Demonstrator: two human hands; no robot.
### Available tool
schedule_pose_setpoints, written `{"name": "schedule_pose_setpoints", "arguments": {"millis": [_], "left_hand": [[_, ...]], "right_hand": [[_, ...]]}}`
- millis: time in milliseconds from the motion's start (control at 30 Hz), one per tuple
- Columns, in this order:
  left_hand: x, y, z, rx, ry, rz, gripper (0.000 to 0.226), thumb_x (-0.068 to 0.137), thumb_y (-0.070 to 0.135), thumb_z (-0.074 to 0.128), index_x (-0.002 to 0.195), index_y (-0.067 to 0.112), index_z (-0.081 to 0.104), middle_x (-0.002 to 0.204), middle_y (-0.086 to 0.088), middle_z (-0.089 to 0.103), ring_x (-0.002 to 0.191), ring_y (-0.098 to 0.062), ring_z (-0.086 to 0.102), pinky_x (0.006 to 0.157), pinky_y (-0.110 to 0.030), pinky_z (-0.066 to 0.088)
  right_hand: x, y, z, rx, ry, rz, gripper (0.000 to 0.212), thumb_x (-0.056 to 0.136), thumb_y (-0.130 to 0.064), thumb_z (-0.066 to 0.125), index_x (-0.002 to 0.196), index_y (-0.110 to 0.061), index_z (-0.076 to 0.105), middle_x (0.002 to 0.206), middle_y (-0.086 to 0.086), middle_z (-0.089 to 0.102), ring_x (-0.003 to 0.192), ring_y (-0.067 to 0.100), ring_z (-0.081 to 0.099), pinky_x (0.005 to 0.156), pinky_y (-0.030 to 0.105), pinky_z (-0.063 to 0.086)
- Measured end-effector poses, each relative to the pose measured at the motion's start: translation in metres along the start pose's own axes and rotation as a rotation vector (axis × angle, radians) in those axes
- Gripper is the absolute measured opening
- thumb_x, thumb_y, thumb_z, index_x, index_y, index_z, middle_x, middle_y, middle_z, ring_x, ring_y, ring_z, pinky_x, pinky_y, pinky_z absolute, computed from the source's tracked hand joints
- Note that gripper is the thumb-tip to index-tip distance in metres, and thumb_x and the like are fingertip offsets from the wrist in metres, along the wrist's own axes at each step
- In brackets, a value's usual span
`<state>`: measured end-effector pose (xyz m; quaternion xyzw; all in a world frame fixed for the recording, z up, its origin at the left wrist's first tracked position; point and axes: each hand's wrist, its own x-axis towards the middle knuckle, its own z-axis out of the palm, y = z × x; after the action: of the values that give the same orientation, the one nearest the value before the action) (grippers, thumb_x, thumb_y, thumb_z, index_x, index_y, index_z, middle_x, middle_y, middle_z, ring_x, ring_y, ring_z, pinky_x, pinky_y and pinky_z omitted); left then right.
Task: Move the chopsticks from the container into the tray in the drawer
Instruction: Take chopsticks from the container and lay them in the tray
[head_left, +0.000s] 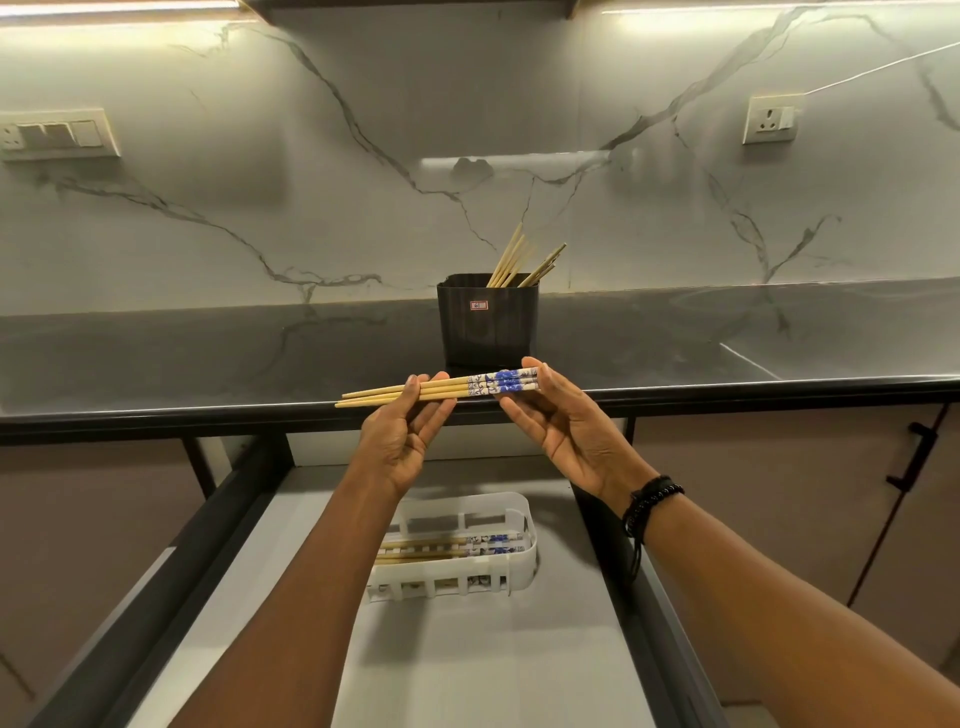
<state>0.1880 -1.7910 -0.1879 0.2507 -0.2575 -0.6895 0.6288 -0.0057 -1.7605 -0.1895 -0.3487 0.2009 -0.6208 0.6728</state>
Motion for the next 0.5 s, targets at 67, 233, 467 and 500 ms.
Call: {"name": "schedule_pose_setpoints", "arguments": {"millis": [67,233,467,500], "left_hand": [[0.0004,0.0005,-0.0001,0.003,-0.003,0.001,0.026,0.095,0.014,0.054,0.117,0.0,0.057,0.104,-0.018,0.072,0.091,-0.027,0.072,0.064,-0.032,0.061],[0.0025,-0.0014,-0.0013,0.042,0.035,0.027,0.026,0.095,0.013,0.054,0.117,0.0,0.056,0.103,-0.018,0.072,0.093,-0.028,0.071,0.064,-0.032,0.061],[0.0056,-0.0028,-0.003,0.074,0.069,0.052,0.023,0.095,0.013,0.055,0.113,0.0,0.059,0.101,-0.018,0.073,0.092,-0.027,0.072,0.065,-0.033,0.061],[0.0058,-0.0029,-0.0038,0.072,0.066,0.046,0.022,0.095,0.013,0.055,0.112,0.0,0.059,0.101,-0.018,0.073,0.092,-0.027,0.072,0.064,-0.032,0.061]], "right_hand": [[-0.0003,-0.0005,-0.0003,-0.001,-0.002,0.003,0.026,0.084,-0.02,0.063,0.105,-0.01,0.074,0.119,0.027,0.066,0.1,0.03,0.07,0.082,0.034,0.06],[0.0007,-0.0023,-0.0036,-0.116,0.034,-0.039,0.024,0.097,-0.016,0.053,0.116,-0.005,0.064,0.118,0.022,0.068,0.106,0.029,0.069,0.089,0.034,0.057],[0.003,-0.005,-0.0035,-0.274,0.073,-0.114,0.02,0.096,-0.016,0.056,0.109,-0.005,0.067,0.114,0.02,0.071,0.106,0.03,0.069,0.085,0.034,0.059],[0.003,-0.0046,-0.0037,-0.313,0.075,-0.116,0.018,0.094,-0.015,0.058,0.107,-0.006,0.068,0.113,0.018,0.071,0.104,0.028,0.069,0.084,0.032,0.06]]}}
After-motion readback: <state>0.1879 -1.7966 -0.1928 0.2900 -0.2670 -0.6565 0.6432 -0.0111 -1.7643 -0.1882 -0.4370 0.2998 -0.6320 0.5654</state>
